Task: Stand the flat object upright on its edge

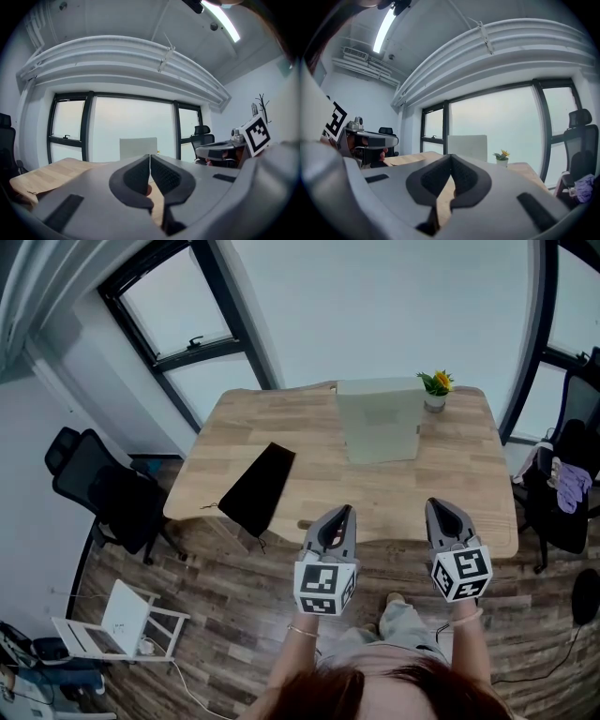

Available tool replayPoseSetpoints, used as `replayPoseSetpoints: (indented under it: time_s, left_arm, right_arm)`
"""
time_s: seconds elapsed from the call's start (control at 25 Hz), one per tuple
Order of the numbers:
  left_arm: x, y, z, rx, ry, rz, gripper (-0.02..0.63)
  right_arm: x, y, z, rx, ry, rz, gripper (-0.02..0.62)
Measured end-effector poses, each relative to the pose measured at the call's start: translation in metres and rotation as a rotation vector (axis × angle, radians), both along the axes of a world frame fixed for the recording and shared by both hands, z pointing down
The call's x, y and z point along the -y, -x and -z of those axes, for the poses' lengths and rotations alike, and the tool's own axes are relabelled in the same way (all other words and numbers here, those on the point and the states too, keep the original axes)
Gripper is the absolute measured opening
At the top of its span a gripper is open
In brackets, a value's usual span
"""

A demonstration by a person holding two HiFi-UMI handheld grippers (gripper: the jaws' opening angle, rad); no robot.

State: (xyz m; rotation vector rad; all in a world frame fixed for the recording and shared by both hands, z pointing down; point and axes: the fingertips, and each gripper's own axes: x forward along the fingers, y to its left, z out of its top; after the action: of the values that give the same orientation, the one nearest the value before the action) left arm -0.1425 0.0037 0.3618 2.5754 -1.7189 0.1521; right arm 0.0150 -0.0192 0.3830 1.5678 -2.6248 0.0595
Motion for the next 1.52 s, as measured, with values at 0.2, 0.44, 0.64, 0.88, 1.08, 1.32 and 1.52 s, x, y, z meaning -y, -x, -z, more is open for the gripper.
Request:
replayPoseSetpoints:
  time_s: [0.2,0.44,0.64,0.88,1.08,1.32,1.52]
  left_arm:
    - [-0.013,0.0,0.003,-0.007,-0.005,-0.008,0.014]
    - [-0.026,-0.001,0.002,-0.007,-0.005,-0.009,0.014]
    - [-0.026,-0.008,0.005,-0.007,-0.011,0.009,0.014]
    - [-0.019,-0.03,0.012,-0.004,-0.004,0.026,0.014]
    - [-0.02,-0.047,0.016,0.006,0.003,0.036,0.014]
    - [-0.02,-0.067,0.021,0.013,0.0,0.044,0.014]
    - [-0.024,-0.084,0.025,-0.001,0.006,0.044,0.014]
  right_arm:
    - [-0.011,0.001,0.001,-0.006,-0.007,-0.001,0.0]
    - [-0.017,0.005,0.002,-0.014,-0.012,0.012,0.0]
    - [-0.014,0.001,0.007,-0.028,-0.028,0.027,0.0]
    - [-0.01,-0.013,0.017,-0.045,-0.034,0.067,0.0]
    - [-0.012,-0.025,0.026,-0.057,-0.049,0.087,0.0]
    - [-0.014,-0.041,0.031,-0.051,-0.056,0.1,0.0]
    - [-0.016,-0.056,0.032,-0.05,-0.052,0.104,0.0]
